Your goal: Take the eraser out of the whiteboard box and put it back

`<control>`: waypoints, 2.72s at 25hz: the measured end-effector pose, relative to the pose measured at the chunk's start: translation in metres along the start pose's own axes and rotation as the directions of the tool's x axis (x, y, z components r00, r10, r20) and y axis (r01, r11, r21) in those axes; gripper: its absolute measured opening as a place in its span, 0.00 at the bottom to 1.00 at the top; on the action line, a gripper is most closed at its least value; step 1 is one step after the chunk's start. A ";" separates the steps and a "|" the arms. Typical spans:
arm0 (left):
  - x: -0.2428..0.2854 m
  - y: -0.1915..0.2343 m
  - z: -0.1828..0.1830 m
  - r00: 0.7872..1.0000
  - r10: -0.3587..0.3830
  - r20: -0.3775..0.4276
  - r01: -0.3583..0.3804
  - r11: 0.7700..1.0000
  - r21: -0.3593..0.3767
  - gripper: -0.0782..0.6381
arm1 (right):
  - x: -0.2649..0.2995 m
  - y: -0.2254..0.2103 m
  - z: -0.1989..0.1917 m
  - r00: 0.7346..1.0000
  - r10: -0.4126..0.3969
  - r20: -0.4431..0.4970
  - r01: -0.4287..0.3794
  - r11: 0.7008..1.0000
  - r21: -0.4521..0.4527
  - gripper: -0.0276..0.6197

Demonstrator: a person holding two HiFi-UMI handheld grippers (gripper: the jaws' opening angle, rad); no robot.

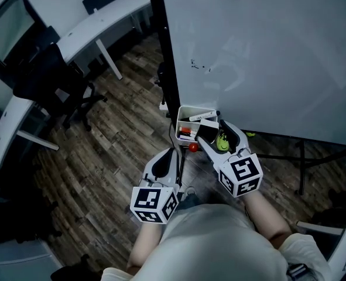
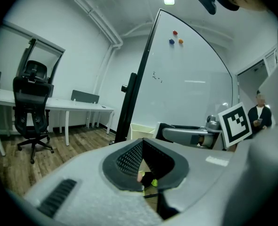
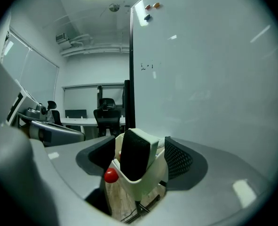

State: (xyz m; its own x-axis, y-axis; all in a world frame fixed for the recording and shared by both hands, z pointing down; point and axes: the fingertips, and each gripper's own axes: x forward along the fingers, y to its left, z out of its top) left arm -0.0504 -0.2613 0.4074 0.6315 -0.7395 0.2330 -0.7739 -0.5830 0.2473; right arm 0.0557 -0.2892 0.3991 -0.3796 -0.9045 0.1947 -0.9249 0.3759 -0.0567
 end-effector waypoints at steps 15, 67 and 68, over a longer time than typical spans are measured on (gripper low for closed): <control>0.016 0.022 0.004 0.999 -0.037 -0.017 0.037 0.999 0.002 0.11 | 0.025 0.000 -0.004 0.999 -0.044 -0.007 0.044 0.999 -0.003 0.49; -0.003 -0.022 0.000 0.996 -0.090 0.003 0.090 0.996 -0.007 0.11 | -0.043 0.017 0.062 0.985 -0.074 0.155 0.081 0.996 -0.036 0.43; -0.005 -0.023 0.000 0.996 -0.089 0.003 0.089 0.996 -0.007 0.11 | -0.047 0.019 0.063 0.985 -0.074 0.156 0.081 0.996 -0.039 0.43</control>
State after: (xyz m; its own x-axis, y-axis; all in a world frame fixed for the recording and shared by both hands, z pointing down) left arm -0.0356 -0.2435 0.4007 0.6978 -0.6857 0.2070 -0.7142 -0.6441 0.2739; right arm 0.0549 -0.2527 0.3275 -0.3090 -0.9501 0.0429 -0.9510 0.3092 -0.0021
